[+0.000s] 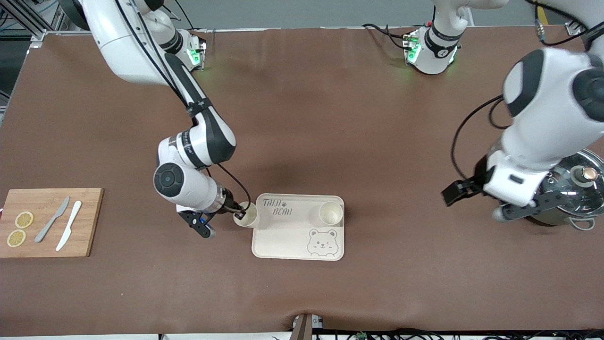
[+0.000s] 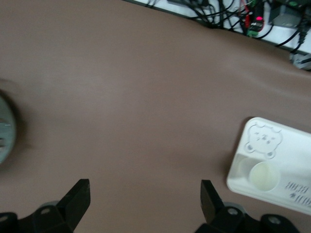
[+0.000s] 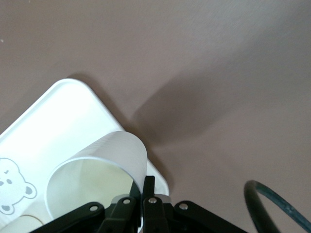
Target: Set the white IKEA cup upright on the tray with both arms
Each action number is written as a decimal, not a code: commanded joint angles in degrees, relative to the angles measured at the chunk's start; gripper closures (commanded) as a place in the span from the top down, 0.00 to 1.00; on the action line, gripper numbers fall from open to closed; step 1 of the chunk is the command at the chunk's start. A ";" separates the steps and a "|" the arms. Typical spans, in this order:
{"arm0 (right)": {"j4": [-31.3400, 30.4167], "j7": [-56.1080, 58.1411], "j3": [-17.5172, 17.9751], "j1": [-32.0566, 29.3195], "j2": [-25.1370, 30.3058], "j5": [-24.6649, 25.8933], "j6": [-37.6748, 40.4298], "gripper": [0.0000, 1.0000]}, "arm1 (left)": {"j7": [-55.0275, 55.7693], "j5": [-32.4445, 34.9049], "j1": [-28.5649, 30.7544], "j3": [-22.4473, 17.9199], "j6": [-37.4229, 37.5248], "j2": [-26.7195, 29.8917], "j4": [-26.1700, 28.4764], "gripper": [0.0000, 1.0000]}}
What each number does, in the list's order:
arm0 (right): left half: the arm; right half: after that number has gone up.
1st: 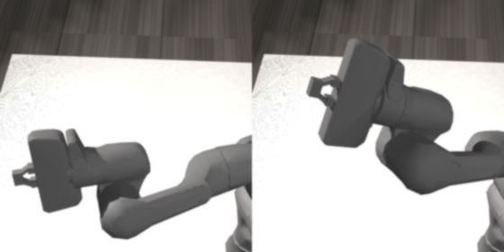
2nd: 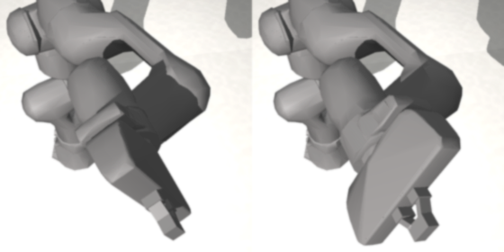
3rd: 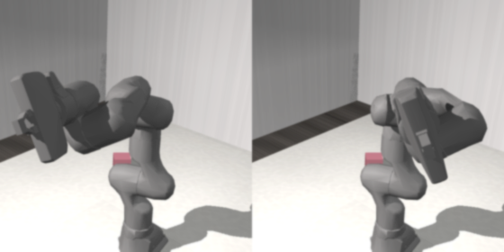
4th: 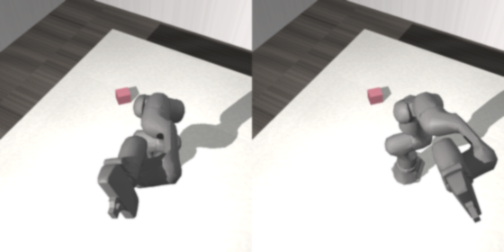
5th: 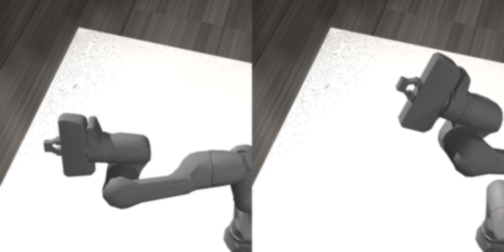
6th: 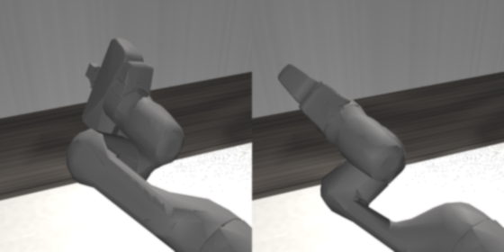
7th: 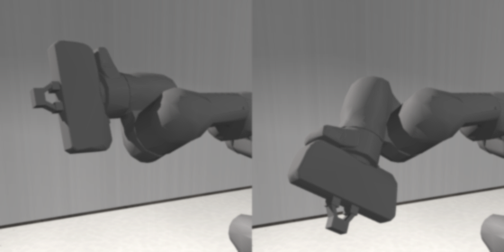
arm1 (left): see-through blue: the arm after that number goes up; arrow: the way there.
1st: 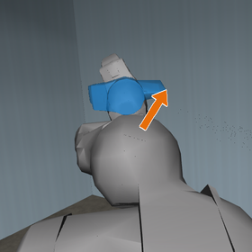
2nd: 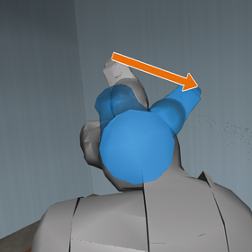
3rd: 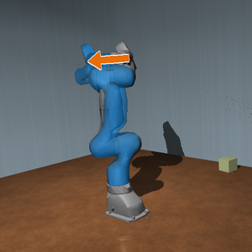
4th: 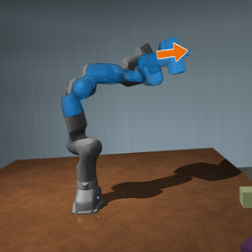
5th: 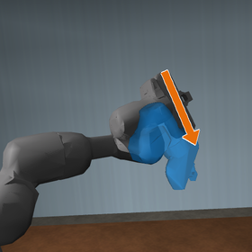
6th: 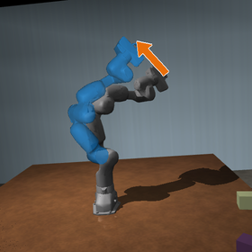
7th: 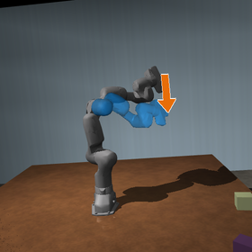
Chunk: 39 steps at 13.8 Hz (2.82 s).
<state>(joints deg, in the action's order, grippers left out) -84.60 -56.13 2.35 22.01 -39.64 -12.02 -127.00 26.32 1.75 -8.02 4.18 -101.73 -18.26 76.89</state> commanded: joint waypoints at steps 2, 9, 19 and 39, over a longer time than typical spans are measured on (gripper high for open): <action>1.98 -2.49 -0.59 2.85 -2.36 -0.81 -1.06 0.00 | -7.86 0.45 6.77 0.56 5.13 5.08 1.51 1.00; 2.42 -3.99 -0.59 5.50 -4.48 -0.64 -1.15 0.13 | -8.39 1.15 9.94 0.04 12.33 8.86 1.42 1.00; 10.13 -2.23 -0.77 2.17 -2.54 -0.55 12.70 1.00 | -13.05 1.24 11.18 0.30 18.24 16.59 4.23 1.00; 8.05 38.27 -1.03 -20.34 25.04 11.93 42.53 1.00 | -15.32 0.62 4.06 -2.51 13.57 25.83 17.50 1.00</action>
<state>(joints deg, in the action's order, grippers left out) -72.34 -21.79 0.46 2.90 -18.74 -1.94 -84.13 13.14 1.76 -3.47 2.89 -87.17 5.91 92.51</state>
